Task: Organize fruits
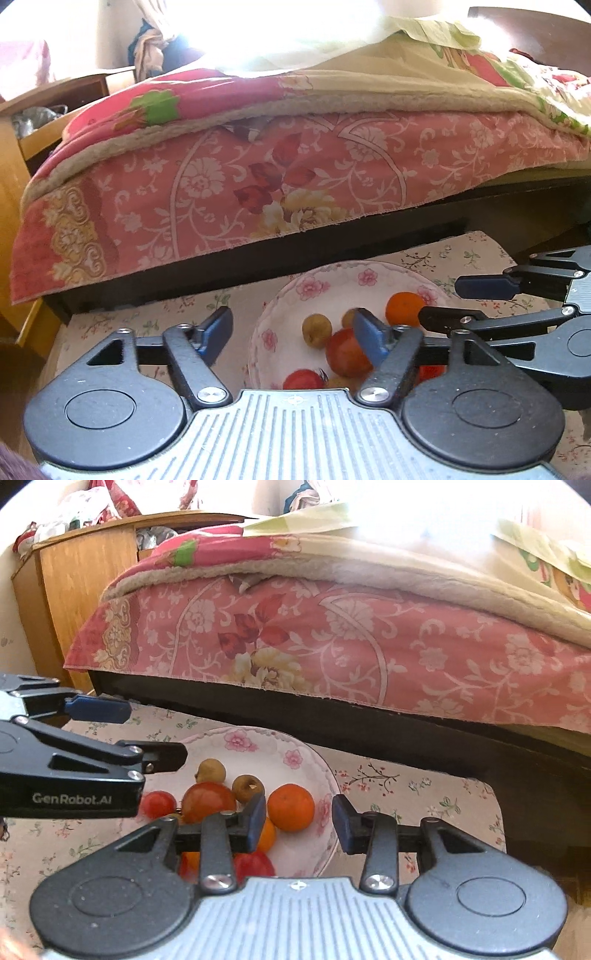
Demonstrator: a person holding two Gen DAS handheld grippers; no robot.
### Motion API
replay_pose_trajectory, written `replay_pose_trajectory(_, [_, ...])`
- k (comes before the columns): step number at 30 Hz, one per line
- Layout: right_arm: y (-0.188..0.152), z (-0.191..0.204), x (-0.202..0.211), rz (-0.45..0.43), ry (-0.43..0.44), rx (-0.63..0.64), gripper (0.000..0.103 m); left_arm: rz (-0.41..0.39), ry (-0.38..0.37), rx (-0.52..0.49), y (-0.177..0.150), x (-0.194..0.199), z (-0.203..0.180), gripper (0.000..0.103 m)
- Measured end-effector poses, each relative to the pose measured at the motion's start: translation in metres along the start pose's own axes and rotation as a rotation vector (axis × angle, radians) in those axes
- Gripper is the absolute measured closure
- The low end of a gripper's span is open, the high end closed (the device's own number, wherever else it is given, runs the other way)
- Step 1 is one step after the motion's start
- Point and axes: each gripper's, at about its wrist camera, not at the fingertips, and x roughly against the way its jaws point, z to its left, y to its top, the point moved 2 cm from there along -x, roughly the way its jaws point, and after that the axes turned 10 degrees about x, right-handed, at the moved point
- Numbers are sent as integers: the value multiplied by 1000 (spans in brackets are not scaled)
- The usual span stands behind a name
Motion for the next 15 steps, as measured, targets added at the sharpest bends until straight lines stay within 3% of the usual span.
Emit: replay_pose_trajectory(15, [-18,10,55,6,-28,-60,57,-7,60,44,-24,45,-4,15])
